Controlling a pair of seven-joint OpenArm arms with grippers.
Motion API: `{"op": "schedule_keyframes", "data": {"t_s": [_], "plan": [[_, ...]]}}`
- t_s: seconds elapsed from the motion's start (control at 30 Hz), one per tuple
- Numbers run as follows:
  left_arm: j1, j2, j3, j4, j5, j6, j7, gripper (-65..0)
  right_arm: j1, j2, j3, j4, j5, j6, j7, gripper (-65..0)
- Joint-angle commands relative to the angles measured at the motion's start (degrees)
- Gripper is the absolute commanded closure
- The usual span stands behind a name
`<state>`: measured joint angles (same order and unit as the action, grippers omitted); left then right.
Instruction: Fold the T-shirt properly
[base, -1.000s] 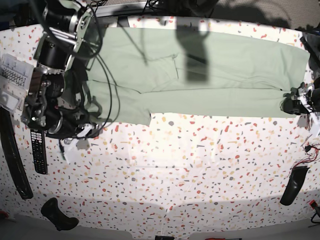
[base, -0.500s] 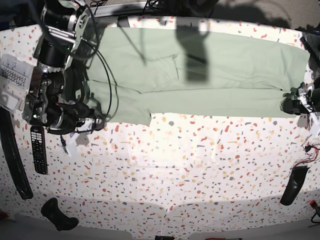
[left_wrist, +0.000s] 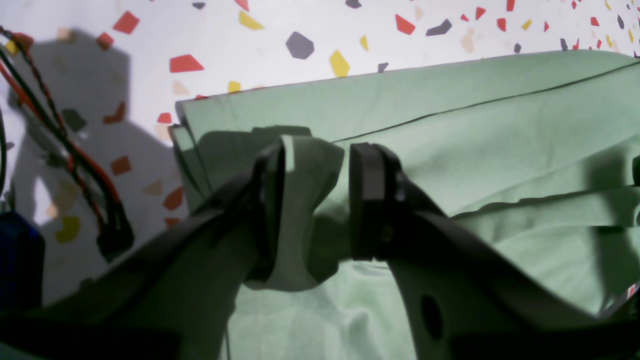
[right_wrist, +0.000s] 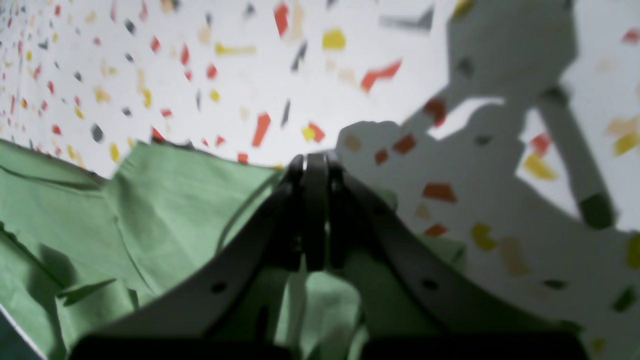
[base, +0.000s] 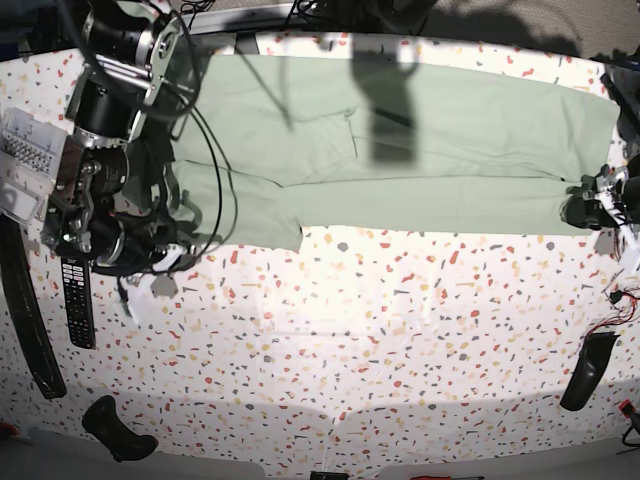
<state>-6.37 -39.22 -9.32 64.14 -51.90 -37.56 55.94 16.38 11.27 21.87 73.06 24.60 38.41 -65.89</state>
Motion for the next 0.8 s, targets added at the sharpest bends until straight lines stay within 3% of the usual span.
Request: {"op": "schedule_keyframes", "data": {"t_s": [0.0, 0.2, 0.33, 0.4, 0.6, 0.77], "plan": [[-1.1, -1.4, -0.4, 0.9, -1.1, -0.2, -0.7, -19.2, 1.8, 0.7, 0.1, 2.0, 1.1, 0.2, 0.9, 0.0], [-1.1, -1.4, -0.4, 0.9, -1.1, -0.2, -0.7, -19.2, 1.4, 0.9, 0.2, 3.2, -2.3, 0.2, 0.9, 0.0], [-1.1, -1.4, -0.4, 0.9, -1.1, -0.2, -0.7, -19.2, 0.4, 1.6, 0.1, 3.2, -3.7, 0.2, 0.9, -21.6], [-1.1, -1.4, -0.4, 0.9, -1.1, -0.2, -1.0, -19.2, -0.7, 1.8, 0.2, 3.2, -3.9, 0.1, 0.9, -25.3], [-1.3, -1.4, -0.4, 0.9, -1.1, -0.2, -1.7, -19.2, -2.3, 2.0, 0.2, 3.2, -5.0, 0.1, 0.9, -25.3], [-1.3, -1.4, -0.4, 0.9, -1.1, -0.2, -1.7, -19.2, -2.1, 1.9, 0.2, 3.2, -1.3, 0.1, 0.9, -24.7]]}}
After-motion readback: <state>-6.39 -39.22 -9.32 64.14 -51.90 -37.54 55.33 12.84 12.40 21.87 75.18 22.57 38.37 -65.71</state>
